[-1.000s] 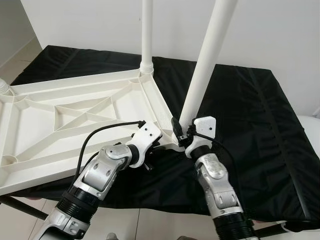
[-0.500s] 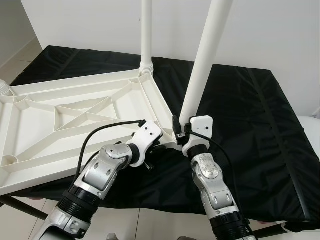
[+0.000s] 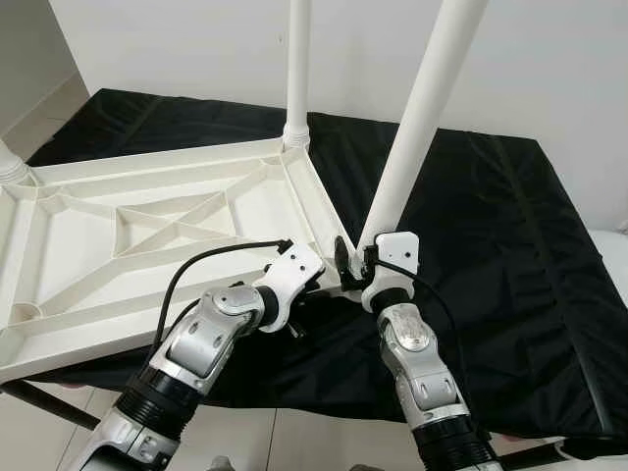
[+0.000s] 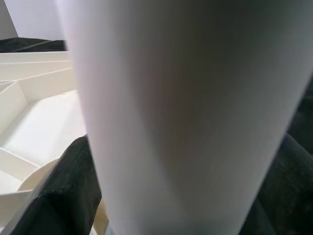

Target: Building children table

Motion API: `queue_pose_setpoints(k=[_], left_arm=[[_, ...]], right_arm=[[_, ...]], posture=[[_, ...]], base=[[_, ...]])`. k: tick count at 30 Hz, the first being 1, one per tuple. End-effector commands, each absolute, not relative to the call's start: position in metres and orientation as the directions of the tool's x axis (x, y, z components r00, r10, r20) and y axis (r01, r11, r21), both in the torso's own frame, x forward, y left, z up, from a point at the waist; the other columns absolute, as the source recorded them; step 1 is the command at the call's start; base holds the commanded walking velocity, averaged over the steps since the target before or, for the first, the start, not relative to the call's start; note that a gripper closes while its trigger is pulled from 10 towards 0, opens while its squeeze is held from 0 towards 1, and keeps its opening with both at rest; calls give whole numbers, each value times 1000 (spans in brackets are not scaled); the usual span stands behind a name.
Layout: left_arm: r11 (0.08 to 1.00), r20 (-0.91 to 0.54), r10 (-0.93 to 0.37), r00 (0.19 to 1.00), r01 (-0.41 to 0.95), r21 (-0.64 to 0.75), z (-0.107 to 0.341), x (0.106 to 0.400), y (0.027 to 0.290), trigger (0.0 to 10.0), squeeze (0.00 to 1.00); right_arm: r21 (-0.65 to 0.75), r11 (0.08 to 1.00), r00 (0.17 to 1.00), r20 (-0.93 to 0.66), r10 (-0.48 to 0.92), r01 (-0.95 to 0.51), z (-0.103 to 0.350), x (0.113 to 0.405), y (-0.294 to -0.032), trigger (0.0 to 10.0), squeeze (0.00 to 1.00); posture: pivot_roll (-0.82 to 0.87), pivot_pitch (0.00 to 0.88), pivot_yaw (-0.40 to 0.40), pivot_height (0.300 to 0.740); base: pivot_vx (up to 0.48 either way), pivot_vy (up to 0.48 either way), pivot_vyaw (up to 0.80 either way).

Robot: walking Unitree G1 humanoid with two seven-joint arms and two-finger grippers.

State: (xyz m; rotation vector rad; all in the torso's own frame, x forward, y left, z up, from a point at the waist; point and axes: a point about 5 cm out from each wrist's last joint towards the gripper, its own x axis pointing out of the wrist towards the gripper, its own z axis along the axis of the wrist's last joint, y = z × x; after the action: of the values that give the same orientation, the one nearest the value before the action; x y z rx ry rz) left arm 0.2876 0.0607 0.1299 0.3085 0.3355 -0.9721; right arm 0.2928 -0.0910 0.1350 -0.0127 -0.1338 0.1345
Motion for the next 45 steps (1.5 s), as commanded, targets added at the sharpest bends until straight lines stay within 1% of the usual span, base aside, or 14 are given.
queue_pose_setpoints(k=[1,5,6,7,17,29,36,37,39,41,42,43,44,45], left_arm=[[471,-379,-796,472,876,103,138,282,51,10000,0],[472,-380,-795,473,875,103,138,283,51,10000,0],[472,-380,-794,474,875,104,138,283,51,10000,0],[472,-381,-794,474,875,104,138,283,52,10000,0],[470,-381,-794,474,876,111,139,286,53,10000,0],[465,-379,-797,471,878,112,139,286,51,10000,0],[464,-379,-798,469,879,111,139,285,51,10000,0],[464,-379,-798,469,879,111,139,285,51,10000,0],[464,-379,-798,469,879,111,139,285,51,10000,0],[464,-380,-797,469,879,112,139,285,50,10000,0],[463,-379,-798,469,879,112,139,285,50,10000,0],[463,-379,-798,468,879,112,139,285,50,10000,0],[463,-379,-798,468,879,112,139,285,50,10000,0],[463,-379,-798,469,879,113,139,285,50,10000,0]], right_arm=[[13,985,975,142,169,-172,140,297,-87,10000,1000],[21,954,942,164,293,-301,144,299,-93,10000,1000],[18,940,928,171,332,-340,145,300,-97,10000,776],[16,932,919,174,353,-361,146,300,-100,10000,0],[-68,778,768,130,628,-624,148,312,-140,10000,0],[-101,579,580,16,814,-809,147,325,-153,10000,0],[-132,533,537,4,844,-836,151,329,-155,9922,0],[-130,523,527,3,850,-842,151,330,-155,7137,0],[-133,516,521,2,854,-846,151,330,-154,7843,0],[-132,505,509,4,861,-853,150,331,-154,1804,0],[-132,503,506,5,862,-854,150,331,-154,1725,0],[-133,496,499,7,866,-858,150,331,-155,824,0],[-133,496,499,7,866,-858,150,331,-155,824,0],[-130,493,496,12,868,-860,149,331,-154,0,0]], posture=[[41,16,-25,740],[38,17,-24,740],[37,17,-24,740],[37,17,-24,740],[24,15,-19,740],[26,6,-12,740],[27,1,-13,740],[26,0,-13,740],[26,0,-13,740],[28,0,-14,740],[28,0,-14,740],[28,0,-14,740],[28,0,-14,740],[28,0,-15,740]], base=[[0,0,0],[0,0,0],[0,0,0],[0,0,0],[0,0,0],[0,0,0],[0,0,0],[0,0,0],[0,0,0],[0,0,0],[0,0,0],[0,0,0],[0,0,0],[0,0,0]])
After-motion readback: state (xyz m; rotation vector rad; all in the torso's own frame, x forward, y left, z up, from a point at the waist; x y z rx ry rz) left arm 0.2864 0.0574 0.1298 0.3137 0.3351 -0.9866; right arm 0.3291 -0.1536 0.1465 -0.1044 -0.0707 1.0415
